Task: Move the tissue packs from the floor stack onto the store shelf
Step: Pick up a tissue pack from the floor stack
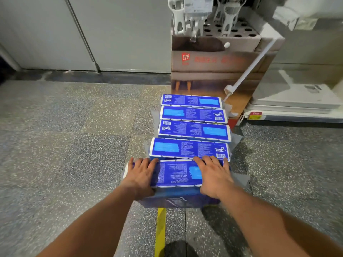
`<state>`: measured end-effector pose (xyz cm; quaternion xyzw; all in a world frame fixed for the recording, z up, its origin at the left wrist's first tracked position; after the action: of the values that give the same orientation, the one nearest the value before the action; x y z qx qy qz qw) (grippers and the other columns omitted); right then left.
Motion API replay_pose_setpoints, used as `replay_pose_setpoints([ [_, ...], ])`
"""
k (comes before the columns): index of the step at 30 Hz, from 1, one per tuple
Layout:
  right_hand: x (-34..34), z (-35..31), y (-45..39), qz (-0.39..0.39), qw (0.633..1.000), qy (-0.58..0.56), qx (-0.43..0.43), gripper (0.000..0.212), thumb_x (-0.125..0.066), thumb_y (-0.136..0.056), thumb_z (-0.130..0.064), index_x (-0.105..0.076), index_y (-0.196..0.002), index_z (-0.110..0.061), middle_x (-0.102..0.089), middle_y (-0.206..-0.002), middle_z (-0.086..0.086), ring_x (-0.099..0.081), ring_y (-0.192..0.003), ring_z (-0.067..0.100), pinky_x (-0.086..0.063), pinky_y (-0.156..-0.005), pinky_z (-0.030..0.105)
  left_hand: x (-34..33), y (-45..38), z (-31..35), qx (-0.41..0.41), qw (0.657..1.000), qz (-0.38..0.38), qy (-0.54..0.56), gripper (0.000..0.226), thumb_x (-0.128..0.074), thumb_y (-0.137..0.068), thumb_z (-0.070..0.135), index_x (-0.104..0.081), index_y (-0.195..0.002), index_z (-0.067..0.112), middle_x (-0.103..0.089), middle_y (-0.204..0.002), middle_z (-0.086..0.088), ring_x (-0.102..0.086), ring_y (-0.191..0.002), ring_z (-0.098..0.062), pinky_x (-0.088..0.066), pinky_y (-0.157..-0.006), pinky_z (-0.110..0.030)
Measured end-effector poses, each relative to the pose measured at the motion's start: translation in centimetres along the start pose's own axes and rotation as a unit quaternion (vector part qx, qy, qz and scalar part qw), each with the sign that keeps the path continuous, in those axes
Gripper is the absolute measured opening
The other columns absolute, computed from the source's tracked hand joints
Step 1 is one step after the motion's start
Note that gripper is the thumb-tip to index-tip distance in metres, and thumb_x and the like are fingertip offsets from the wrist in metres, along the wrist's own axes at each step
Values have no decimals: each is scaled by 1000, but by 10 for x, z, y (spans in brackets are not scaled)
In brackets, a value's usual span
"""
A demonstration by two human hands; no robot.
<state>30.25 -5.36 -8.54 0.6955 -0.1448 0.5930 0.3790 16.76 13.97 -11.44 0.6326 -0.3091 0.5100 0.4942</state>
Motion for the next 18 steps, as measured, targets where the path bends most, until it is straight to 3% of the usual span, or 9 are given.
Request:
replay_pose_setpoints([
  [8,242,-50,71,-1,1000,3,31,111,-79,-76,-39,-6,-159,-32,-25,-159,0,-19,-147,26,-11,-119,64,247,95,-48,22,999,27,-10,115,-68,-70,61,-5,-158,23,-33,-147,-4,-26,-139,-29,-5,-121,-58],
  [18,574,-135,146,94,990,27,99,112,-80,-73,-39,-7,-158,-35,-22,-160,0,-17,-147,25,-13,-118,63,564,215,-133,61,988,139,-26,114,-71,-64,65,-14,-154,25,-40,-142,-3,-36,-132,-27,-16,-120,-50],
])
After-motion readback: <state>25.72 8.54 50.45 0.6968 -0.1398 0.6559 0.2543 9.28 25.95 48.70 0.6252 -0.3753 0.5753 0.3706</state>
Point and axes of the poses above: each hand's wrist, its own y-axis away from the middle knuckle, its own x-axis out of the back of the hand, z = x × y, the point moved 7 cm from there along -y, towards the middle knuckle
